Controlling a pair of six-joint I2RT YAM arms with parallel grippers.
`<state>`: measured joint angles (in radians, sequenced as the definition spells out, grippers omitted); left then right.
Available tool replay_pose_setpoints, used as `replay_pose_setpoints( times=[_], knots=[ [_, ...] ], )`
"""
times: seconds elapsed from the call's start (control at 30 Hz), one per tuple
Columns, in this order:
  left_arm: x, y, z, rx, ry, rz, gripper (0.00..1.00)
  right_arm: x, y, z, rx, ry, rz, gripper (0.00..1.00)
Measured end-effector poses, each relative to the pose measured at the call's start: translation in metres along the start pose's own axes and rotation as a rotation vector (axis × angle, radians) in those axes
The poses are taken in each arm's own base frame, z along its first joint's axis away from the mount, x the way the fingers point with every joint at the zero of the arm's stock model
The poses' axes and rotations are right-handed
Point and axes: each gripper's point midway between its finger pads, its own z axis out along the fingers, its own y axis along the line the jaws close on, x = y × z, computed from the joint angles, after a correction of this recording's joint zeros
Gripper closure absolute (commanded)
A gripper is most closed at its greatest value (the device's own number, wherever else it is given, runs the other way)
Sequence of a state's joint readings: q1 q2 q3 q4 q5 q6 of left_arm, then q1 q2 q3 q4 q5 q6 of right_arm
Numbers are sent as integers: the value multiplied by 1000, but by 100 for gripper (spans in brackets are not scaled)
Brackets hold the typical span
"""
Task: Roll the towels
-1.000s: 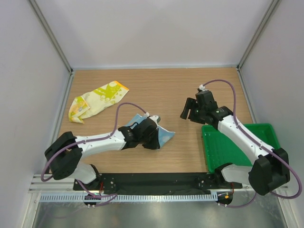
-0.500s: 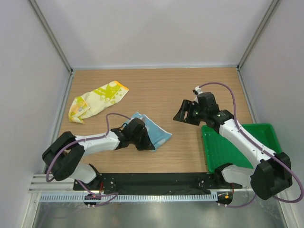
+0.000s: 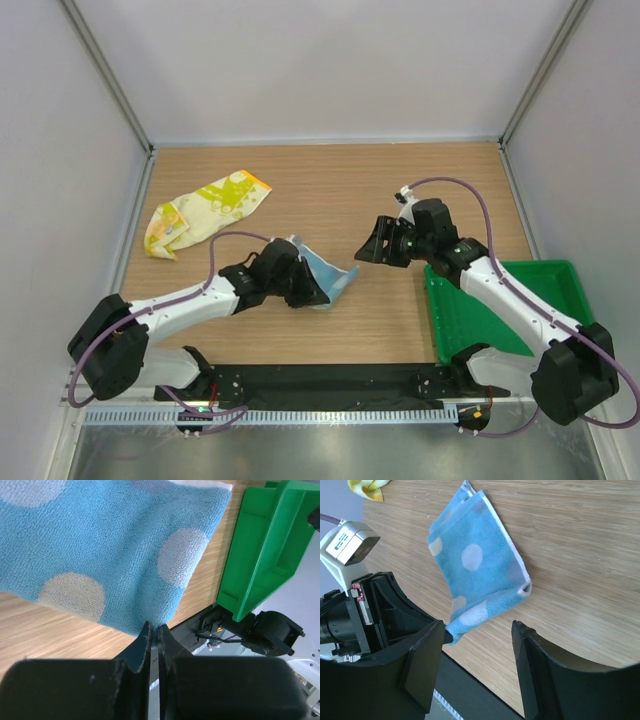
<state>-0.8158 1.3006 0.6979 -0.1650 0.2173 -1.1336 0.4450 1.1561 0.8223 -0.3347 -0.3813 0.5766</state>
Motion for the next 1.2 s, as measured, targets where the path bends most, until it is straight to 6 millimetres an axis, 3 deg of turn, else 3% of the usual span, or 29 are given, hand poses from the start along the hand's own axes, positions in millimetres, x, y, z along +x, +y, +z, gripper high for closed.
replay_pose_setpoints(
  times=[0.23,0.47,0.63,0.9,1.2],
  knots=[
    [-3,12,-1,-45,0,-93,100,2,9,4,-27,0,-23,43],
    [-14,53,5,-139,-7,-211,100,20,27,22,-76,52,-64,44],
    [-4,70,15,-189,53,-225,100,36,35,37,-111,87,-64,46],
    [4,78,21,-208,103,-203,100,47,32,64,-130,119,-28,52],
    [-3,71,24,-213,118,-121,100,70,25,101,-149,186,27,58]
  ],
)
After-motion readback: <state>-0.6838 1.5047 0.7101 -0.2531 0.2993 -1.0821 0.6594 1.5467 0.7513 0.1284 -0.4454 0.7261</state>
